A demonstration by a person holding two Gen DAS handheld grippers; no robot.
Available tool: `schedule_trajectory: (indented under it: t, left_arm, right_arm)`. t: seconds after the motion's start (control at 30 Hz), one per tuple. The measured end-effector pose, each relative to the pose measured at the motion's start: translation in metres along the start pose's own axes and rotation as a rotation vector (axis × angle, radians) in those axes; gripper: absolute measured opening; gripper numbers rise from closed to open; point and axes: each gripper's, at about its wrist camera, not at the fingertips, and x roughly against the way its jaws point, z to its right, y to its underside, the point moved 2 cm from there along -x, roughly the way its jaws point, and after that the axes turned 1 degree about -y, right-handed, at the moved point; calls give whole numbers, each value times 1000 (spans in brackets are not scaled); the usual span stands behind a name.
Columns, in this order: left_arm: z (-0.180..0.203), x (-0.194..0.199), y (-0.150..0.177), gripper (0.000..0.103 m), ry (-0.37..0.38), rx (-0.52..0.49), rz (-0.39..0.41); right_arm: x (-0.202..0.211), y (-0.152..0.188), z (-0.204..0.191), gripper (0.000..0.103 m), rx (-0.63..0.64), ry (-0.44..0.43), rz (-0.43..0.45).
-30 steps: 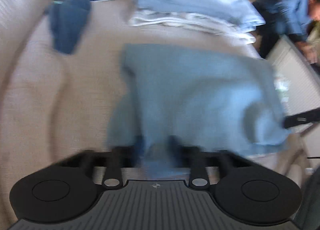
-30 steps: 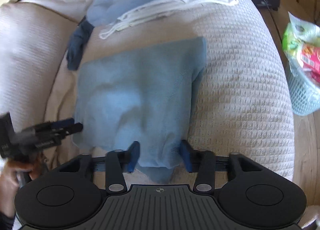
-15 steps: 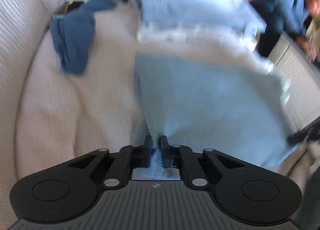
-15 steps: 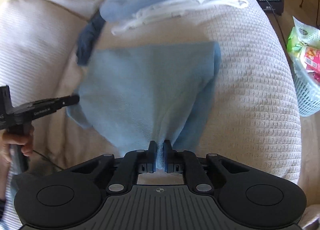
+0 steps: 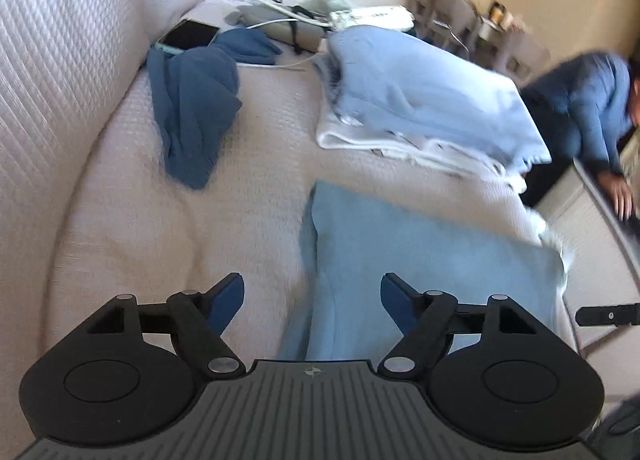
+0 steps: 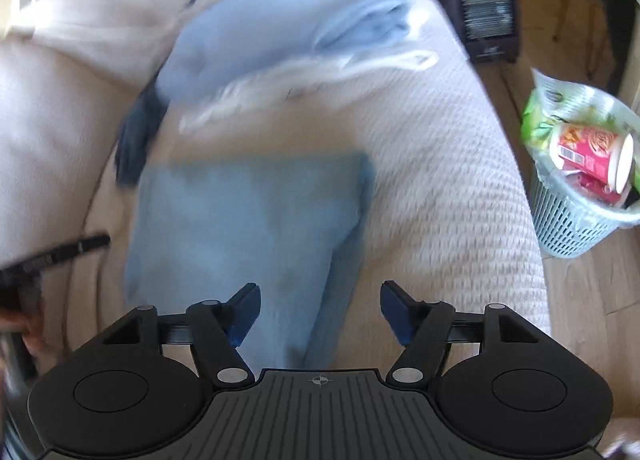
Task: Fold clothes
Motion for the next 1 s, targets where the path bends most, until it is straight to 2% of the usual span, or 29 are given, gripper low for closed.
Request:
schedule_trajectory:
  t: [0.13,0.23,0.37,0.47,0.6,0.8,1.0]
  left_arm:
    - [7,-24,9,73,-11,-52,-31]
    - [5,-43,12,73,-21,-13,-47]
    - [6,-47,16,78,-13,-10,-69]
    - [6,-49,20,82,-15,8,-69]
    - [8,-49,24,84,-22,-14,-42]
    - [4,-45,27,88,-11,6,-38]
    - [6,-44,31,90,-31,-8,-37]
  right_arm:
    - [-4,-3,7,69,-72,-9,103]
    - [-17,2,-1,70,22,47,69]
    - [-32,3,-8,81,103,92,37]
    - [-35,8,-14,82,165,121,30]
    - [-40,11,-21,82,186,163,27]
    - [-48,13,-32,82,207,225,27]
    - [-41,17,-34,83,185,242,23]
